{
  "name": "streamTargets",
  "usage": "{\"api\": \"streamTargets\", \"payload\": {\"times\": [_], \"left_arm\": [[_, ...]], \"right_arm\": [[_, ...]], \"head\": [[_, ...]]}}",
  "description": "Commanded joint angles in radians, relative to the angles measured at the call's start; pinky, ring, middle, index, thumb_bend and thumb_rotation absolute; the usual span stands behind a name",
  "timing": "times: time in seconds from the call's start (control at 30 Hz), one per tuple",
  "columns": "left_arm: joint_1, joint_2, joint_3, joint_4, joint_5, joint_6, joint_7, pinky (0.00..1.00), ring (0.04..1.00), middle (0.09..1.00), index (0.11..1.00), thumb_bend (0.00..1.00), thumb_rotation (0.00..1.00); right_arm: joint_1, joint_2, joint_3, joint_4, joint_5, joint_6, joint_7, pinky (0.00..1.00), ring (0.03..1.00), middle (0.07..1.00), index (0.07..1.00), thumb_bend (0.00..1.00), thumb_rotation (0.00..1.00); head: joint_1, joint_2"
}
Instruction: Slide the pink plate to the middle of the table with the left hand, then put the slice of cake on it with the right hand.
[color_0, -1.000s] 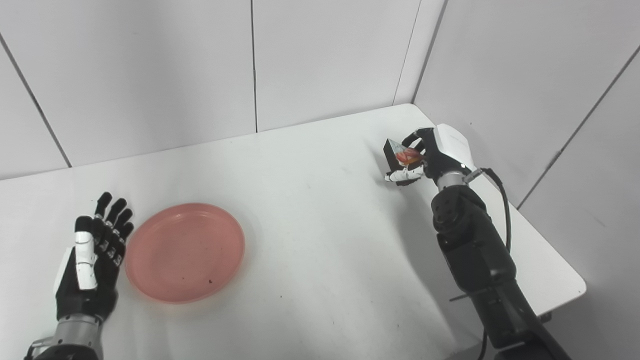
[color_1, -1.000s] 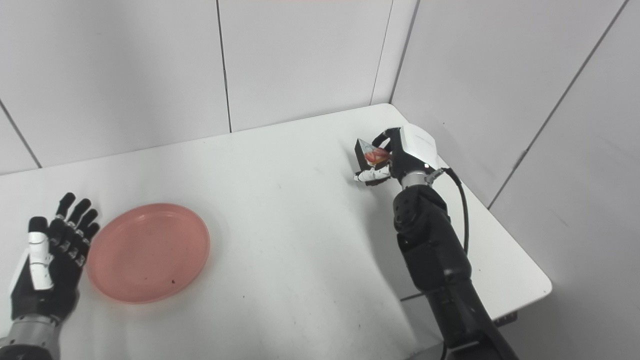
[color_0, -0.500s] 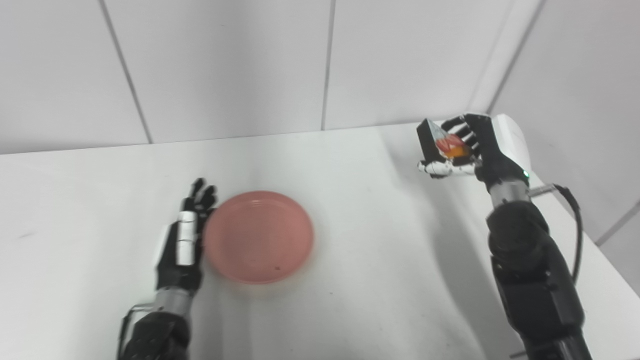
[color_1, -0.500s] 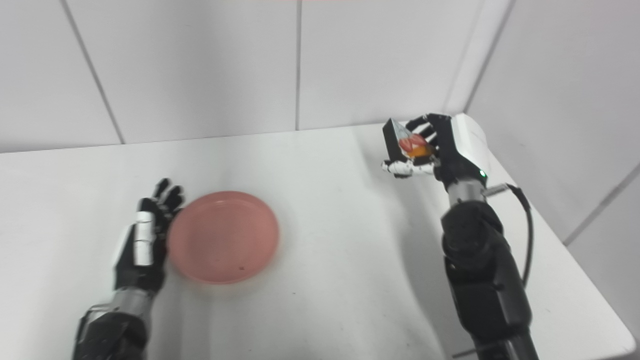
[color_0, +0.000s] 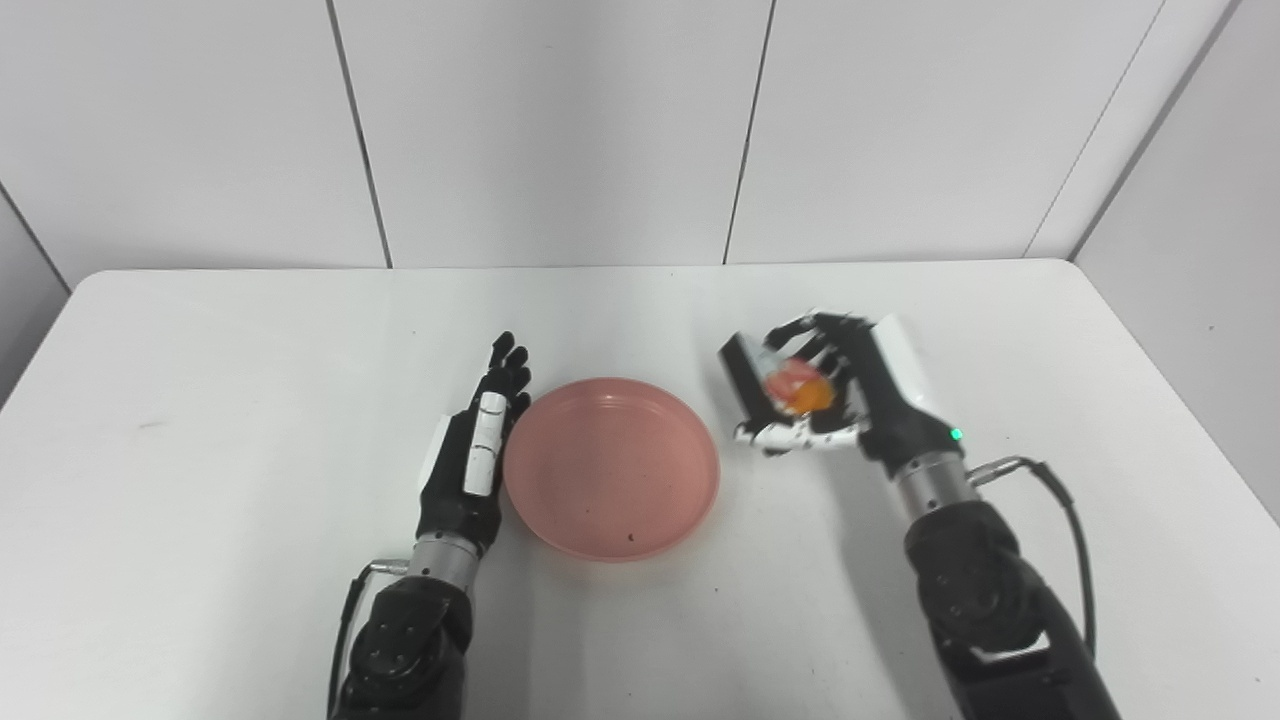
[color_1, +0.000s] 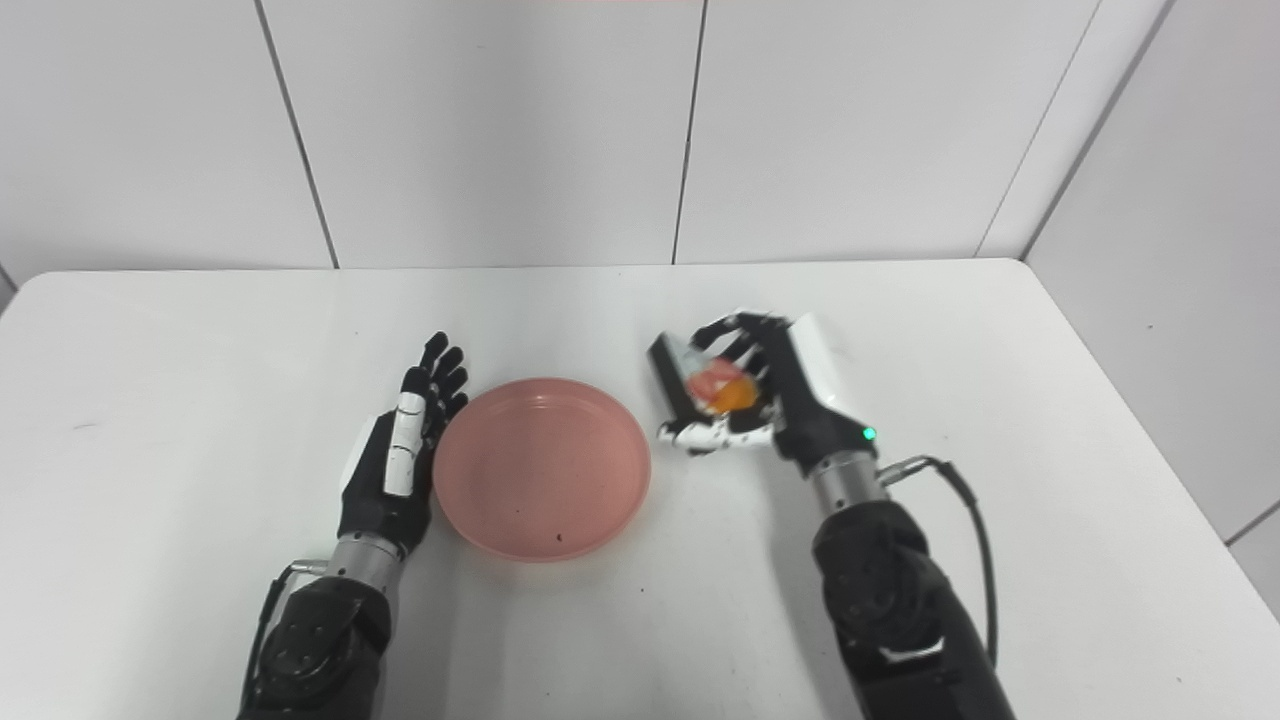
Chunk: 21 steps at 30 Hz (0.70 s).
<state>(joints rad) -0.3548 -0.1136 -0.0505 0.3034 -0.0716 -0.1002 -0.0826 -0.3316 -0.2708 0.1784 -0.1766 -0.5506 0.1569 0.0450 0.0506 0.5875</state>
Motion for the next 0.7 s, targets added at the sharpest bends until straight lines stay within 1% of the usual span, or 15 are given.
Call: {"api": "streamTargets", "payload": {"times": [0.0, 0.03, 0.07, 0.13, 0.2, 0.23, 0.33, 0.47, 0.57, 0.63, 0.67], "left_arm": [[0.018, -0.02, -0.007, 0.031, 0.0, 0.001, 0.008, 1.0, 1.0, 0.999, 1.0, 0.75, 1.0], [0.019, -0.022, -0.007, 0.03, 0.002, 0.003, 0.01, 1.0, 1.0, 0.999, 1.0, 0.75, 1.0], [0.019, -0.023, -0.006, 0.029, 0.003, 0.005, 0.011, 1.0, 1.0, 0.999, 1.0, 0.75, 1.0], [0.017, -0.023, -0.006, 0.03, 0.006, 0.003, 0.011, 1.0, 1.0, 0.999, 1.0, 0.75, 1.0], [0.016, -0.023, -0.006, 0.035, 0.009, -0.005, 0.013, 1.0, 1.0, 1.0, 1.0, 0.74, 1.0], [0.016, -0.025, -0.007, 0.035, 0.013, -0.009, 0.018, 1.0, 1.0, 1.0, 1.0, 0.74, 1.0], [0.017, -0.033, -0.004, 0.03, 0.017, -0.007, 0.033, 1.0, 1.0, 0.995, 1.0, 0.74, 1.0], [0.017, -0.038, -0.004, 0.031, 0.014, -0.012, 0.042, 1.0, 1.0, 0.994, 1.0, 0.74, 1.0], [0.017, -0.037, -0.008, 0.028, 0.021, -0.011, 0.047, 1.0, 1.0, 0.997, 1.0, 0.74, 1.0], [0.018, -0.038, -0.009, 0.024, 0.022, -0.007, 0.05, 1.0, 1.0, 0.998, 1.0, 0.74, 1.0], [0.018, -0.039, -0.008, 0.022, 0.022, -0.004, 0.05, 1.0, 1.0, 0.998, 1.0, 0.74, 1.0]], "right_arm": [[-0.039, 0.002, 0.008, 0.008, -0.003, -0.071, -0.015, 0.18, 0.252, 0.43, 0.497, 0.52, 0.0], [-0.043, 0.007, 0.017, 0.029, 0.006, -0.087, -0.011, 0.19, 0.256, 0.416, 0.502, 0.52, 0.0], [-0.045, 0.01, 0.023, 0.043, 0.012, -0.097, -0.009, 0.2, 0.264, 0.445, 0.493, 0.52, 0.0], [-0.051, 0.02, 0.037, 0.075, 0.019, -0.117, -0.007, 0.21, 0.273, 0.47, 0.486, 0.52, 0.0], [-0.055, 0.032, 0.056, 0.111, 0.013, -0.139, -0.014, 0.22, 0.293, 0.435, 0.502, 0.52, 0.0], [-0.057, 0.037, 0.068, 0.125, 0.011, -0.145, -0.012, 0.24, 0.321, 0.416, 0.514, 0.52, 0.0], [-0.067, 0.045, 0.098, 0.164, 0.0, -0.164, -0.004, 0.26, 0.337, 0.403, 0.52, 0.52, 0.0], [-0.089, 0.061, 0.128, 0.226, -0.009, -0.168, 0.004, 0.25, 0.319, 0.394, 0.514, 0.52, 0.0], [-0.115, 0.066, 0.147, 0.271, -0.029, -0.177, 0.005, 0.27, 0.344, 0.404, 0.514, 0.52, 0.0], [-0.128, 0.065, 0.155, 0.292, -0.042, -0.184, 0.001, 0.27, 0.346, 0.404, 0.514, 0.52, 0.0], [-0.133, 0.064, 0.158, 0.301, -0.048, -0.188, -0.003, 0.26, 0.332, 0.402, 0.513, 0.52, 0.0]], "head": [[0.001, 0.001], [0.002, 0.001], [0.002, 0.001], [0.003, 0.001], [0.005, 0.0], [0.006, -0.001], [0.01, 0.005], [0.01, 0.01], [0.01, 0.012], [0.012, 0.014], [0.012, 0.014]]}}
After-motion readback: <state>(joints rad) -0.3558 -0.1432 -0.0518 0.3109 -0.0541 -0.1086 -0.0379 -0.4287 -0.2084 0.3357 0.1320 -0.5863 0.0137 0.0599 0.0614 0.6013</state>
